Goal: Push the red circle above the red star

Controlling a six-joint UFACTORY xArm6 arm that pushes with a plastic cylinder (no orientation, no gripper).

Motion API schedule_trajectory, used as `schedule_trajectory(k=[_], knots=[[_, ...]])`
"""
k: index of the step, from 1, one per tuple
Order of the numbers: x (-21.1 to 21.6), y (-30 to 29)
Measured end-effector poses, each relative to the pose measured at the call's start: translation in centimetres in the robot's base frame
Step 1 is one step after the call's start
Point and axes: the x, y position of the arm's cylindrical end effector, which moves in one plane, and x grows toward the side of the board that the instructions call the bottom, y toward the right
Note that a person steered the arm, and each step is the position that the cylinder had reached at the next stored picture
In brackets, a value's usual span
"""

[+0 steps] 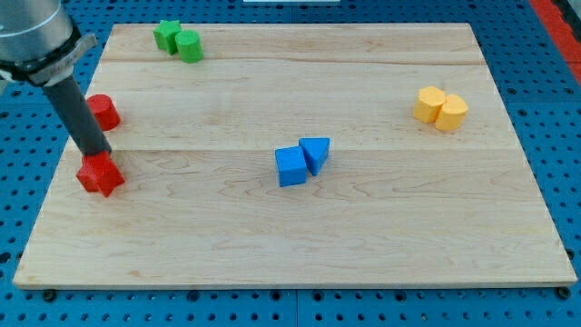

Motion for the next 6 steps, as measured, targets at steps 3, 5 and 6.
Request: schedule_trajectory(k=[3, 5, 6], knots=[[-0.9, 1.1], [-5.8, 3.2], [-10.4, 3.2]])
